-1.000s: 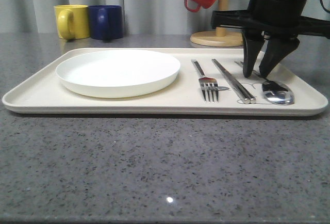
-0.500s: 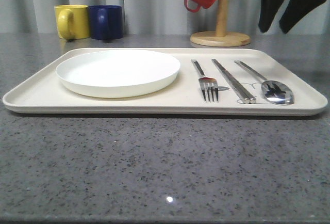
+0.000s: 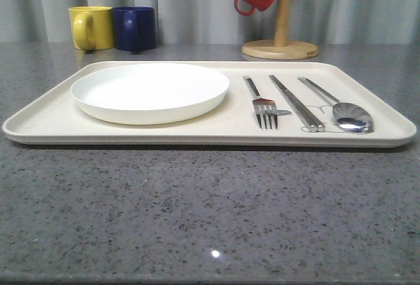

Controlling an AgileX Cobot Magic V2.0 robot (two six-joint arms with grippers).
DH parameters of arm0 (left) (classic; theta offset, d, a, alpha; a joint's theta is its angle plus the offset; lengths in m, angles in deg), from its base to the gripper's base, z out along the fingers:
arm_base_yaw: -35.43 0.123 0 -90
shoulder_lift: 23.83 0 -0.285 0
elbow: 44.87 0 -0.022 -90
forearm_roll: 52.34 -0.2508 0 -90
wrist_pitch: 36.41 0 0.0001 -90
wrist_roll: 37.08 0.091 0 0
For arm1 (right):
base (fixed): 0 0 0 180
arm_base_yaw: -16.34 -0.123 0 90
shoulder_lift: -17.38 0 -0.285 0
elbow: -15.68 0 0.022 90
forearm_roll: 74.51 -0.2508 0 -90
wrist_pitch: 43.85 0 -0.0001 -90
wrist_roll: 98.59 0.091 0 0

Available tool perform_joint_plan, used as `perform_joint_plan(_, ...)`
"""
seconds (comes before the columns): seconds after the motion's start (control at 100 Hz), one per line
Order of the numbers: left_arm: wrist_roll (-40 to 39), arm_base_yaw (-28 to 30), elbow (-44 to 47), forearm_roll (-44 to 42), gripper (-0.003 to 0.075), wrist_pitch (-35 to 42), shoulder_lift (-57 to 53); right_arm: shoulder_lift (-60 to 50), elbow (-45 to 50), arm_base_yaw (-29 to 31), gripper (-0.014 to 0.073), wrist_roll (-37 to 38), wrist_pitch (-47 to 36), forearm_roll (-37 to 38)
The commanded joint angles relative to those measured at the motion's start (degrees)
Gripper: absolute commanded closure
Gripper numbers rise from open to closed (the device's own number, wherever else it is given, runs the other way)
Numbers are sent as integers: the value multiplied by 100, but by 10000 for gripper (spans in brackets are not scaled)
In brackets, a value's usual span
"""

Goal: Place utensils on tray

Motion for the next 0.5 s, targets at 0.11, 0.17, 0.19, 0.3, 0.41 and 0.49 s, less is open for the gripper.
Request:
perform_joint_plan(0.11, -27, 25, -165, 62, 738, 457, 19, -1470, 914, 45, 302, -63, -930, 119)
perform_joint_plan(0.17, -27, 25, -165, 62, 738, 457, 19, -1855, 1211, 45, 302, -63, -1161, 130)
perform_joint_plan(0.19, -27, 25, -165, 62, 738, 457, 19, -1995, 1317, 45, 302, -63, -1230, 127)
perform_joint_plan(0.3, -27, 25, -165, 62, 738, 457, 19, -2624, 1884, 45, 305, -63, -1606, 139)
perform_joint_plan(0.41, -27, 25, -165, 62, 738, 457, 19, -3176, 2414, 45, 305, -63, -1989, 166)
perform_joint_plan(0.49, -27, 25, -165, 62, 738, 457, 19, -3448, 2715, 45, 305, -63, -2214, 246)
